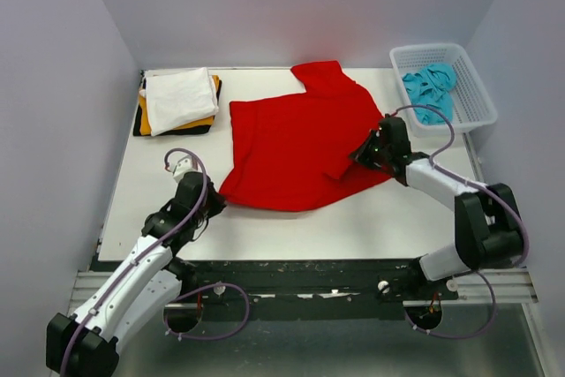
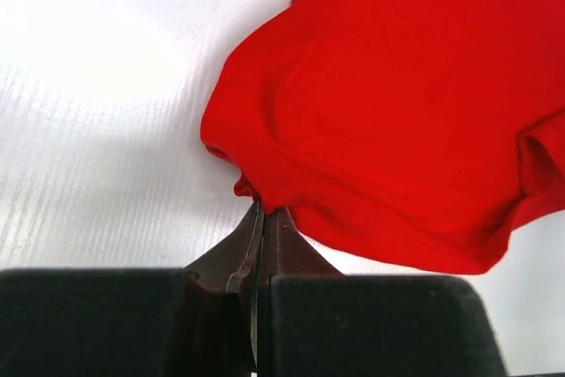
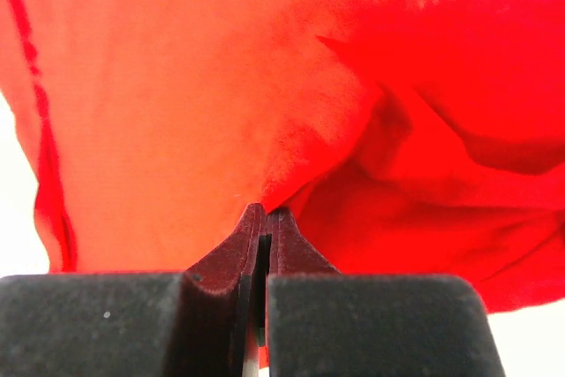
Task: Fold and stack the t-shirts
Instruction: Flatten out the tshirt
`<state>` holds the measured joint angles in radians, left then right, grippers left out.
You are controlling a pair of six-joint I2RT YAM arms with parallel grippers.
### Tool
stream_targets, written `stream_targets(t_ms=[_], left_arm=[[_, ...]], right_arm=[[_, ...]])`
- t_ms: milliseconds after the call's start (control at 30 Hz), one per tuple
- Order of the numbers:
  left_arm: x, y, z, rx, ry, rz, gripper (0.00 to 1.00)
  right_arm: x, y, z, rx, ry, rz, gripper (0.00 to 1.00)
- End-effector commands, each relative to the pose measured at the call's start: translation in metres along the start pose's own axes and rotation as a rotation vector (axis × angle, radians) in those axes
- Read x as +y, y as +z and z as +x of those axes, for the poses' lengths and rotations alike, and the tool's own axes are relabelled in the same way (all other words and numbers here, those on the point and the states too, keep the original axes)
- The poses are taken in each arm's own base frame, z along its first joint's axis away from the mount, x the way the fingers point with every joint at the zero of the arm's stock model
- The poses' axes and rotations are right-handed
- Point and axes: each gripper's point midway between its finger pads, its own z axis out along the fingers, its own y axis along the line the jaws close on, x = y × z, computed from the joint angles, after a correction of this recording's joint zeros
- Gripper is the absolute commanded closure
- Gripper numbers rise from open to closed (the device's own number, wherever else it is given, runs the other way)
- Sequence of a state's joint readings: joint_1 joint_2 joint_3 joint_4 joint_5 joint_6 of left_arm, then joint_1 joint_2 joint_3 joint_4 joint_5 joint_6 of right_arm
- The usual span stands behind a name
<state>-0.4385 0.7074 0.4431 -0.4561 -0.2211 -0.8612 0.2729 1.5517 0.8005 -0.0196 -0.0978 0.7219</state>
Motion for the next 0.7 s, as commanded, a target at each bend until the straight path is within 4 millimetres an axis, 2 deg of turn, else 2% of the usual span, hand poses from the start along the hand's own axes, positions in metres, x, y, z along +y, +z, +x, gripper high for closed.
stream_targets(t_ms=[0, 100, 167, 267, 367, 400, 433, 533, 633, 667], left_arm=[[-0.023, -0.023, -0.022, -0.055, -0.017, 0.103, 1.0], [-0.042, -0.051, -0.051, -0.137, -0.043, 0.171, 1.0], [-0.06, -0.078, -0.078, -0.218, -0.048, 0.244, 1.0], [-0.083, -0.129, -0.119, -0.344, -0.055, 0.352, 1.0], [-0.113, -0.192, -0.154, -0.453, -0.023, 0.516, 1.0], [-0.12, -0.209, -0.16, -0.47, -0.003, 0.556, 1.0], [-0.127, -0.235, -0.172, -0.506, 0.008, 0.6, 1.0], [-0.137, -0.291, -0.189, -0.578, 0.023, 0.706, 1.0], [-0.147, -0.348, -0.199, -0.659, 0.039, 0.851, 1.0], [-0.152, -0.365, -0.197, -0.66, 0.062, 0.906, 1.0]], right_arm=[[0.039, -0.052, -0.058, -0.248, -0.015, -0.112, 0.99], [0.065, -0.113, -0.1, -0.448, -0.013, -0.184, 0.99], [0.081, -0.159, -0.124, -0.578, -0.009, -0.237, 0.99], [0.107, -0.235, -0.153, -0.741, -0.027, -0.327, 0.99], [0.133, -0.308, -0.172, -0.854, -0.067, -0.411, 0.99], [0.141, -0.33, -0.177, -0.885, -0.082, -0.43, 0.99], [0.148, -0.356, -0.183, -0.924, -0.091, -0.458, 0.99], [0.169, -0.426, -0.185, -1.001, -0.138, -0.554, 0.99], [0.187, -0.494, -0.181, -1.066, -0.19, -0.653, 0.99], [0.191, -0.509, -0.18, -1.073, -0.207, -0.671, 0.99]])
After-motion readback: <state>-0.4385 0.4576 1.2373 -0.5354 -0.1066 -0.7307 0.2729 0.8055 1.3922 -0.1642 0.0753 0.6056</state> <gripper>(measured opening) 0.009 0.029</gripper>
